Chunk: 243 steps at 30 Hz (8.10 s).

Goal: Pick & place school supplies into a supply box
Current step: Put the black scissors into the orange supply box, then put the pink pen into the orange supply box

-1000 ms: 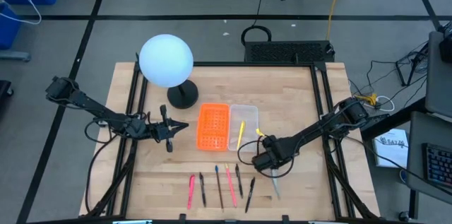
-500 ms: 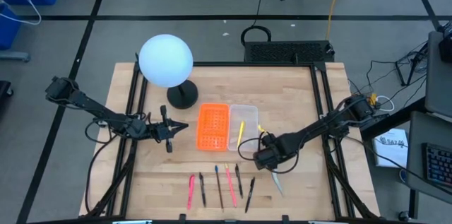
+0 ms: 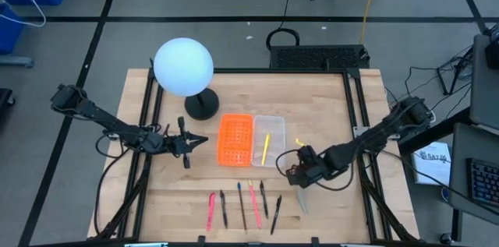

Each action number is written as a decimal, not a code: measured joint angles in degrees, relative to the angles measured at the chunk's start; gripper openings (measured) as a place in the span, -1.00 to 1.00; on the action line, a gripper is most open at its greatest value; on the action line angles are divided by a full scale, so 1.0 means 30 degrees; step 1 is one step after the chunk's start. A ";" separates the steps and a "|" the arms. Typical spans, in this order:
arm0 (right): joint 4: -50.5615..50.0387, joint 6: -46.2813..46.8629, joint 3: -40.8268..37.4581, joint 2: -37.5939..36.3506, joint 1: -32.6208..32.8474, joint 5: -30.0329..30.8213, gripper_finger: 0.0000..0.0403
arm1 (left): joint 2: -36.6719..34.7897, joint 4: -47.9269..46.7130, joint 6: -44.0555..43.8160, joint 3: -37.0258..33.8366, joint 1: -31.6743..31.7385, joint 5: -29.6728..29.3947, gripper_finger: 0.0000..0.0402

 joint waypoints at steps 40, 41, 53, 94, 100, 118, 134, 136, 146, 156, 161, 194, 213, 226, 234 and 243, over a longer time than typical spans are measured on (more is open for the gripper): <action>0.5424 -1.0807 0.0087 -0.0007 -1.3546 -0.3672 -0.87 | 0.0000 -0.0074 0.1707 0.0000 0.0015 -0.0464 -0.89; 0.5601 -1.0809 0.0092 0.0119 -1.3528 -0.3795 -0.87 | 0.0000 -0.0067 0.1707 0.0000 0.0015 -0.0468 -0.89; 0.5756 -1.1781 0.0109 0.0348 -1.3526 -0.3354 -0.87 | 0.0000 0.0082 0.1657 -0.0007 0.0015 -0.0425 -0.89; 0.6304 -1.4345 0.0102 0.0076 -1.3628 -0.5153 -0.54 | 0.0007 0.0052 0.1769 -0.0015 0.0015 -0.0424 -0.89; 0.4732 -1.6953 0.0087 -0.2683 -1.2609 -0.3252 -0.61 | 0.0007 0.0060 0.1724 -0.0015 0.0015 -0.0490 -0.89; 1.5917 -3.2299 -0.8836 -1.3283 -0.9421 0.0683 -0.99 | 0.0000 0.2909 0.3993 -0.0015 0.0015 -0.0483 -0.89; 1.9038 -3.5364 -1.3420 -1.5199 -0.9803 -0.1355 -1.00 | 0.0000 0.3055 -0.0903 -0.0015 0.0015 -0.1441 -0.89; 1.8944 -3.5330 -1.3566 -1.5644 -0.9810 -0.1333 -1.00 | 0.0000 0.3060 -0.2201 -0.0015 -0.0006 -0.1486 -0.89; 1.8663 -3.3905 -1.5532 -1.9277 -0.9826 -0.3287 -1.00 | 0.0000 0.2842 -0.6983 -0.0015 -0.0036 -0.1270 -0.89; 2.0252 -3.3455 -1.7136 -2.1593 -0.9824 -0.4345 -1.00 | 0.0000 0.0858 -1.1715 -0.0015 -0.0037 -0.1270 -0.90; 2.0240 -3.3946 -1.7158 -2.1636 -0.9824 -0.4342 -1.00 | 0.0234 0.0354 -1.4167 0.0016 -0.0835 -0.2071 -0.97; 2.1432 -3.2239 -1.7224 -2.1640 -0.9810 -0.4301 -1.00 | 2.3723 -3.0977 -4.3261 2.8985 -0.7533 0.8796 -0.75; 2.2138 -3.3105 -1.7224 -2.1629 -0.9810 -0.4235 -1.00 | 2.3948 -2.9528 -4.1446 2.6976 -0.5947 1.1605 0.03; 2.2131 -3.3360 -1.7224 -2.1629 -0.9810 -0.4228 -1.00 | 2.3708 -2.4285 -4.1442 2.3646 -0.5880 1.1932 0.03; 2.2138 -3.3360 -1.7224 -2.1629 -0.9815 -0.4226 -1.00 | 2.3678 -2.4324 -4.2119 2.3274 -0.5989 1.1462 -0.31; 2.2131 -3.3728 -1.7224 -2.1629 -0.9815 -0.4221 -1.00 | 2.3633 -2.5268 -4.2277 2.3394 -0.6069 1.1145 -0.88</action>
